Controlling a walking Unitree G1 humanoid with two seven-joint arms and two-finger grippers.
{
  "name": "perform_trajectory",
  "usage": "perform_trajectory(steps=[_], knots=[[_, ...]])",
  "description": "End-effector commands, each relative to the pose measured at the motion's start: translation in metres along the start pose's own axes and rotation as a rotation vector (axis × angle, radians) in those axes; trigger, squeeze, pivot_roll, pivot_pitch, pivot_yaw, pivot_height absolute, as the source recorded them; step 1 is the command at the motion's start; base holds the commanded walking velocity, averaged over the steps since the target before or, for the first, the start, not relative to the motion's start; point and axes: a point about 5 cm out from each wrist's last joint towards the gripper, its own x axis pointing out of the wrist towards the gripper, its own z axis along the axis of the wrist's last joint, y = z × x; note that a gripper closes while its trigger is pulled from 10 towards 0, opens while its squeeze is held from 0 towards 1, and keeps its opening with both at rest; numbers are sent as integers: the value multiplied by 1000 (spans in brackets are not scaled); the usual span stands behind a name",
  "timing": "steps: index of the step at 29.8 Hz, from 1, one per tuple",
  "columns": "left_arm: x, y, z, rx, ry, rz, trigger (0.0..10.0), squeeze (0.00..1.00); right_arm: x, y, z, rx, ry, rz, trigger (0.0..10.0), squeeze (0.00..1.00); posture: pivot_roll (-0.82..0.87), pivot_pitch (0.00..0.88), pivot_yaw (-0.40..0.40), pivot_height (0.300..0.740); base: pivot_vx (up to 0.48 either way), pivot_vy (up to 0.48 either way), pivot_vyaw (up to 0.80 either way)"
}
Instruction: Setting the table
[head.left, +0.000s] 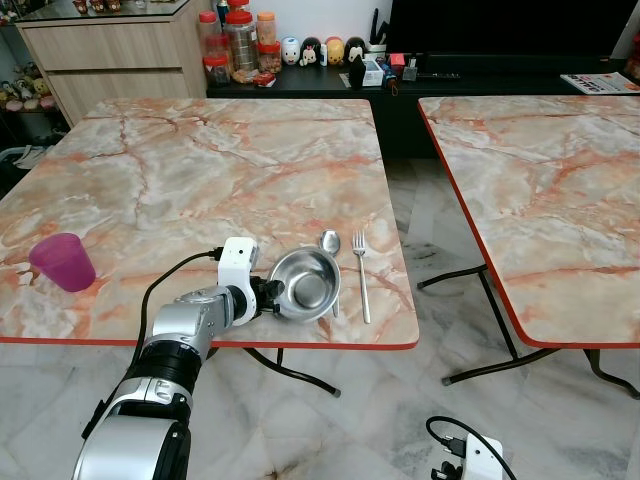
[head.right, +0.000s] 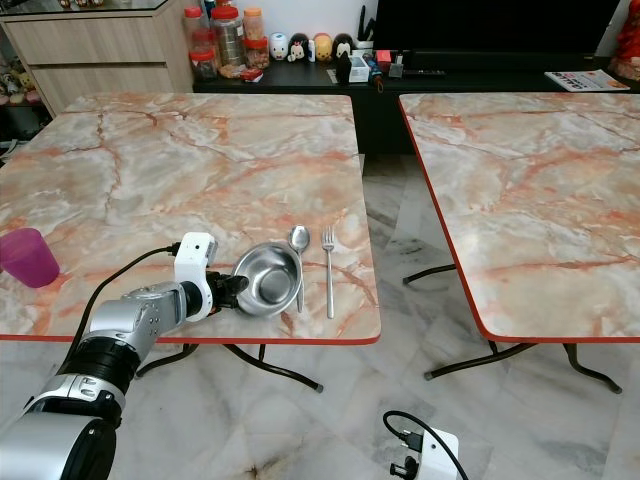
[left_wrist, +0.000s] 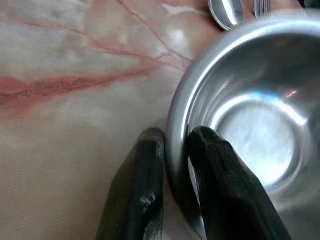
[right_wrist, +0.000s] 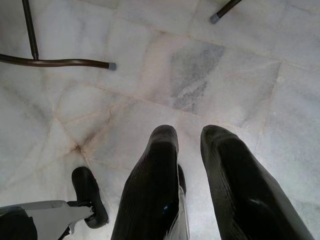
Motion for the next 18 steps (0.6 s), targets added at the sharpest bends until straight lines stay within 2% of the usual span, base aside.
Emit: perform_trajectory(steps=[1, 8, 11, 14, 16, 18], knots=[[-3, 5, -3, -27, 5, -3, 0, 0, 0, 1, 1, 2, 3, 1, 10000, 0, 18, 0, 18, 740, 0, 0, 0], [-5, 7, -4, -57, 1, 4, 0, 0, 1, 1, 2, 0, 2, 2, 10000, 0, 18, 0, 17, 740, 0, 0, 0], [-7, 10, -5, -113, -25, 7, 0, 0, 1, 1, 3, -5, 2, 4, 10000, 0, 20, 0, 14, 740, 0, 0, 0], [-11, 15, 1, -198, -136, 0, 0, 0, 1, 1, 3, -8, 1, 6, 10000, 0, 20, 0, 13, 740, 0, 0, 0], [-20, 25, 15, -298, -291, 15, 0, 0, 1, 0, 4, -9, 0, 7, 10000, 0, 25, 0, 7, 740, 0, 0, 0], [-22, 27, 17, -315, -312, 20, 0, 0, 1, 0, 4, -10, 0, 7, 10000, 0, 25, 0, 7, 740, 0, 0, 0]])
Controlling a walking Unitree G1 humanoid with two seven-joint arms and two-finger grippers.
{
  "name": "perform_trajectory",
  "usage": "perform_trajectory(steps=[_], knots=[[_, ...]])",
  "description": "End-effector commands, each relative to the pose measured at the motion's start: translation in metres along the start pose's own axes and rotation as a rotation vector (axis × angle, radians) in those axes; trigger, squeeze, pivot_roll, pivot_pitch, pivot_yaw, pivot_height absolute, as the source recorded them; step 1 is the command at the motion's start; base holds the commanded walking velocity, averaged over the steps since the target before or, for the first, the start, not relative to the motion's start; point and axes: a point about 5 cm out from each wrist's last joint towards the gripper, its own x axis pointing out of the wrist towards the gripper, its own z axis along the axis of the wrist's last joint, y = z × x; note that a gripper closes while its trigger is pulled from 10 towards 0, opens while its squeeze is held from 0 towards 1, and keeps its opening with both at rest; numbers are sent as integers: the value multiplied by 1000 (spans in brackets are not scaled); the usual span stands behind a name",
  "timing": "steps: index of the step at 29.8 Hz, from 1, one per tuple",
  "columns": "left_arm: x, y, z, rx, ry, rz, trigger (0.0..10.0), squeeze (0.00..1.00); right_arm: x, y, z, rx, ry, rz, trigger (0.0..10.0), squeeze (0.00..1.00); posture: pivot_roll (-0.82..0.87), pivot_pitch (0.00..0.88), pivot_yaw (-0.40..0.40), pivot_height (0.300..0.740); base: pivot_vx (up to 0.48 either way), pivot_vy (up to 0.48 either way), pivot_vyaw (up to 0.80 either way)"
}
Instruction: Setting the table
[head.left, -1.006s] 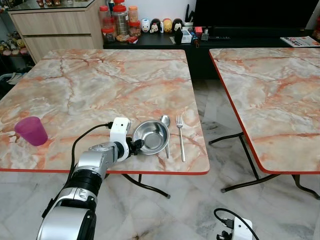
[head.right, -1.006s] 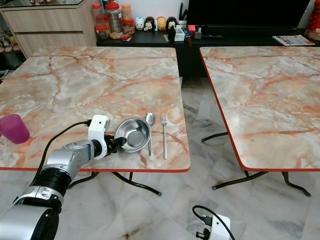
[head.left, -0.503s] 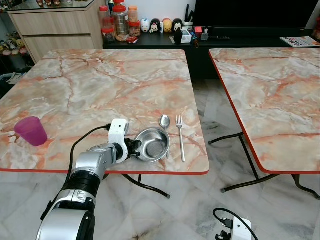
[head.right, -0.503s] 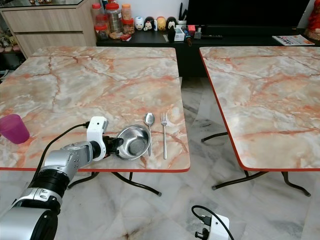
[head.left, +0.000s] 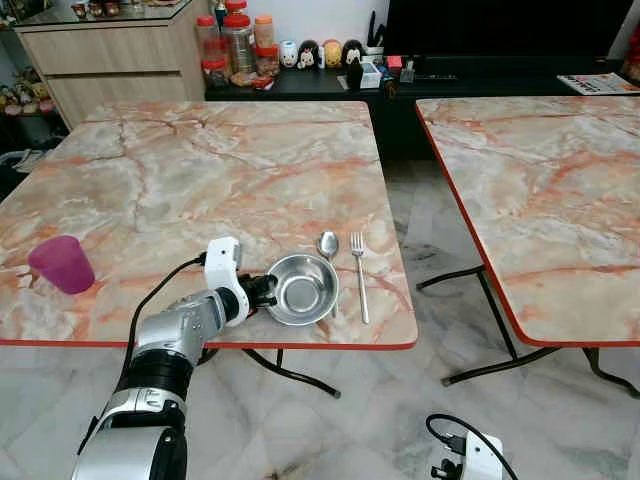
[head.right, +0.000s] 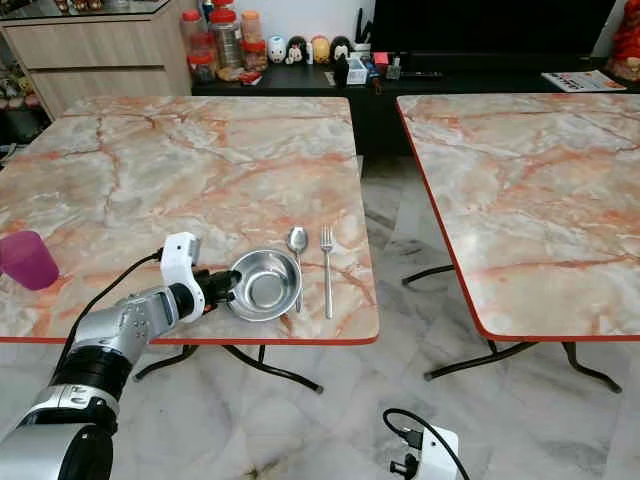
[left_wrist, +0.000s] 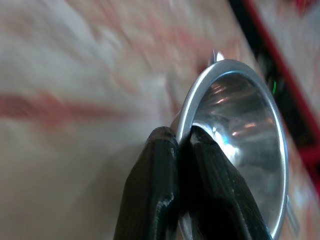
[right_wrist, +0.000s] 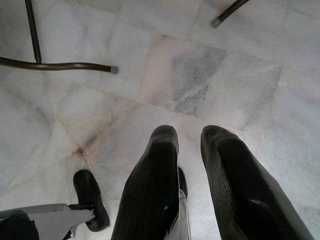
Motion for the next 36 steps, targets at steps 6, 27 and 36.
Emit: perform_trajectory(steps=[6, 27, 36], knots=[[-34, 25, 62, -91, -375, 46, 10000, 0, 1, 0, 2, -8, 3, 6, 10000, 0, 42, 0, -5, 740, 0, 0, 0], [-213, 136, 146, 128, -1079, 931, 10000, 0, 1, 0, 4, -12, -9, 8, 10000, 0, 68, 0, -19, 740, 0, 0, 0], [-249, 177, 99, 333, -815, 1407, 10000, 0, 0, -1, 2, -5, -7, 0, 10000, 0, 58, 0, -8, 740, 0, 0, 0]])
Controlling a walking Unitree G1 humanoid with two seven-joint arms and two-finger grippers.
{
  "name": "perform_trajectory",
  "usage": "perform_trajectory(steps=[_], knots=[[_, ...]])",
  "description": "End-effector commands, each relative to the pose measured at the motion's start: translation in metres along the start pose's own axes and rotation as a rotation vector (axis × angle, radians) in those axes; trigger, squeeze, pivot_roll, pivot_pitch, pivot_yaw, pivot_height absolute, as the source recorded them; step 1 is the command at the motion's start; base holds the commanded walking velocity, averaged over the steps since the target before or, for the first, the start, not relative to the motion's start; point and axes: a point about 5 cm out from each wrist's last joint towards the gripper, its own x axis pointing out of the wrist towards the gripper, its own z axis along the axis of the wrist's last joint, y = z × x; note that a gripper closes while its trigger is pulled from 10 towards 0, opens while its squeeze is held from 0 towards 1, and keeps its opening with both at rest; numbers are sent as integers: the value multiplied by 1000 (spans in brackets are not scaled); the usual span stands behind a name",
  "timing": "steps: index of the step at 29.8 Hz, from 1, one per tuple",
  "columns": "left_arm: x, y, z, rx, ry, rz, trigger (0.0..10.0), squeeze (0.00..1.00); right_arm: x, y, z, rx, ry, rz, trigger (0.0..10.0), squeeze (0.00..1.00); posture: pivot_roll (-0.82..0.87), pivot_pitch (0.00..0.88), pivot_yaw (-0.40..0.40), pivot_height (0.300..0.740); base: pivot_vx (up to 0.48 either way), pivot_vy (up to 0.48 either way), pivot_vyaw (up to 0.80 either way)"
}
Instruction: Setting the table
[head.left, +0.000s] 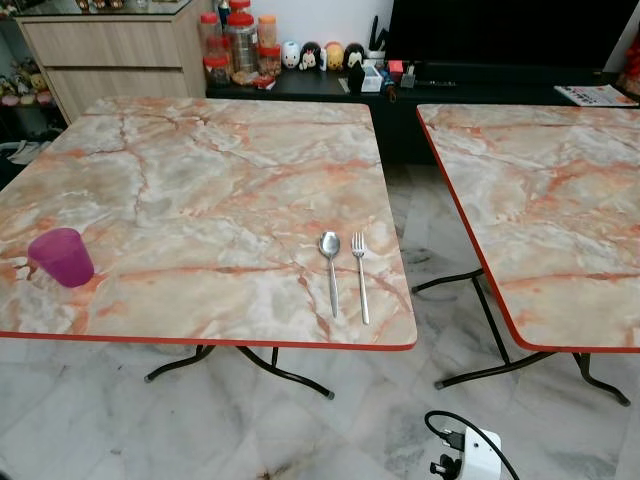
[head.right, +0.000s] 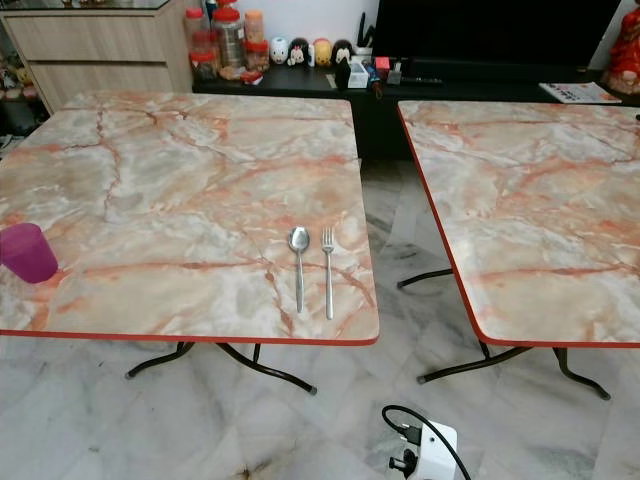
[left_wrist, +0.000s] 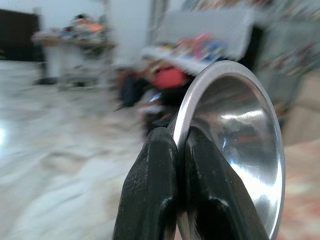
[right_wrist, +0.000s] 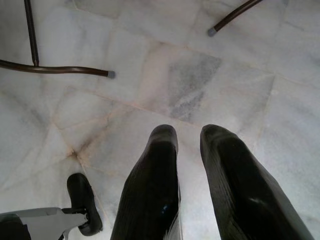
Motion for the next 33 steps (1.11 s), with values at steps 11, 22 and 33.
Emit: perform_trajectory(steps=[11, 22, 33], knots=[[-39, 43, -82, 310, 356, 165, 10000, 0, -2, -4, -5, 9, 10, -20, 10000, 0, 51, 0, -5, 740, 0, 0, 0], [-134, 4, -169, 234, 920, -172, 10000, 0, -2, -5, -5, 9, 13, -25, 10000, 0, 44, 0, -6, 740, 0, 0, 0], [-208, -52, -193, 207, 1100, -557, 10000, 0, -1, -5, 0, 25, -5, -23, 10000, 0, 9, 0, 6, 740, 0, 0, 0]])
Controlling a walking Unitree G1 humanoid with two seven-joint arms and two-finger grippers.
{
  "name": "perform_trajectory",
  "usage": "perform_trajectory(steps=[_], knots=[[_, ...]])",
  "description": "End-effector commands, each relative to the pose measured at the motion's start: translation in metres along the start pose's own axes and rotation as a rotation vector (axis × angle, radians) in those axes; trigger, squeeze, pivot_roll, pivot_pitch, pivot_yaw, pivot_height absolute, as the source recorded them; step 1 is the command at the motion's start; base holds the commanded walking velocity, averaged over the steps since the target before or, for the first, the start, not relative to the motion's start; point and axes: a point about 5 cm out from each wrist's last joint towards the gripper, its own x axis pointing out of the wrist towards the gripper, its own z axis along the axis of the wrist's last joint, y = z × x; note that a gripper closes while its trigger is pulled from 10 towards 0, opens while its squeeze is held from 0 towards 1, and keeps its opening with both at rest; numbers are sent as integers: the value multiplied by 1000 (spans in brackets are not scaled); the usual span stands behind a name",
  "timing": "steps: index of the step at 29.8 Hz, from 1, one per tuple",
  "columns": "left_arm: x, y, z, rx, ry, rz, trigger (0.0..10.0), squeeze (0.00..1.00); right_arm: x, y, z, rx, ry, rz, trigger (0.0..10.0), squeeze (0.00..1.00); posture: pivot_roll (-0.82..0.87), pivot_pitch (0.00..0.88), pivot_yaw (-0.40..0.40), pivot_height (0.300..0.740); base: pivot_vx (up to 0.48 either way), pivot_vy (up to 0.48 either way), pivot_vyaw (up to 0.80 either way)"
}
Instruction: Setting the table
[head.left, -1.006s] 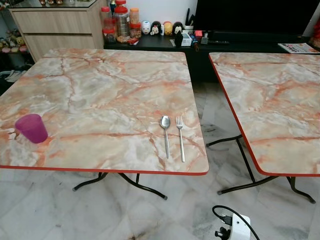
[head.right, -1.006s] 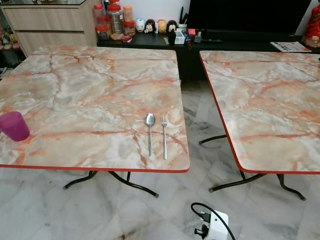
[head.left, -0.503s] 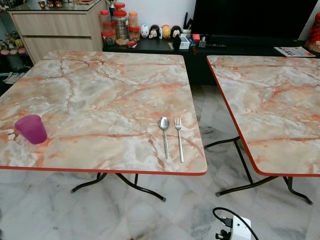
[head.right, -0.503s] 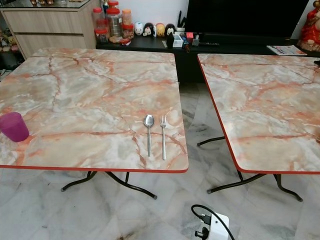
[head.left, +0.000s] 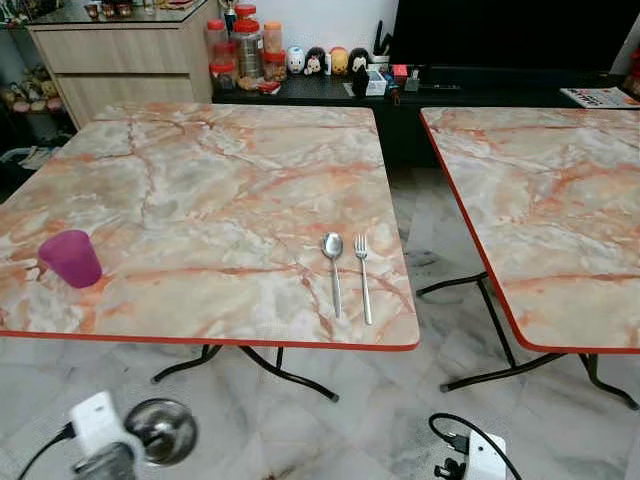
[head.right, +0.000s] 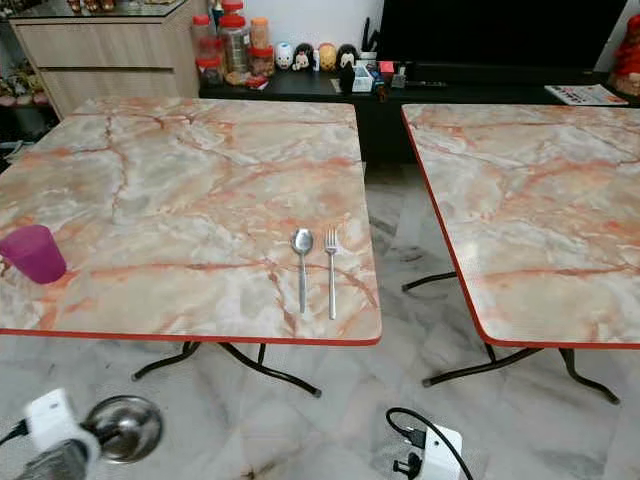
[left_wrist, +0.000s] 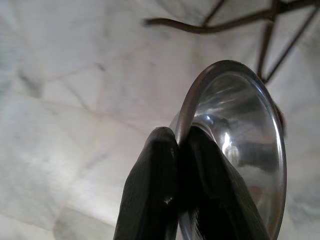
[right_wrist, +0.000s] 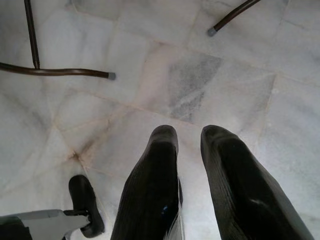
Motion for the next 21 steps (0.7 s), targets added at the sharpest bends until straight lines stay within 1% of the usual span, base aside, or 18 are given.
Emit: perform_trajectory(steps=[1, 4, 6, 8, 11, 15, 21], knots=[[0, -12, -10, 25, 30, -51, 10000, 0, 0, -1, 1, 18, -8, -3, 10000, 0, 9, 0, 6, 740, 0, 0, 0], [-1, -19, -13, 37, 37, -75, 10000, 0, 0, -1, 2, 17, -9, -1, 10000, 0, 6, 0, 5, 740, 0, 0, 0], [-1, -30, -19, 42, 49, -101, 10000, 0, 0, -2, 2, 13, -8, -1, 10000, 0, 1, 0, 4, 740, 0, 0, 0], [-2, -33, -20, 47, 51, -109, 10000, 0, 0, -2, 2, 12, -8, -1, 10000, 0, -2, 0, 5, 740, 0, 0, 0], [-3, -45, -27, 89, 64, -141, 10000, 0, 0, -3, 2, 11, -13, -3, 10000, 0, -12, 0, 7, 740, 0, 0, 0], [-4, -49, -31, 87, 69, -141, 10000, 0, 0, -4, 3, 6, -16, -7, 10000, 0, -17, 0, 5, 740, 0, -257, 0], [-4, -50, -32, 88, 69, -125, 10000, 0, 0, -7, 4, -21, -19, -26, 10000, 0, -18, 0, -2, 740, 0, -341, 0]])
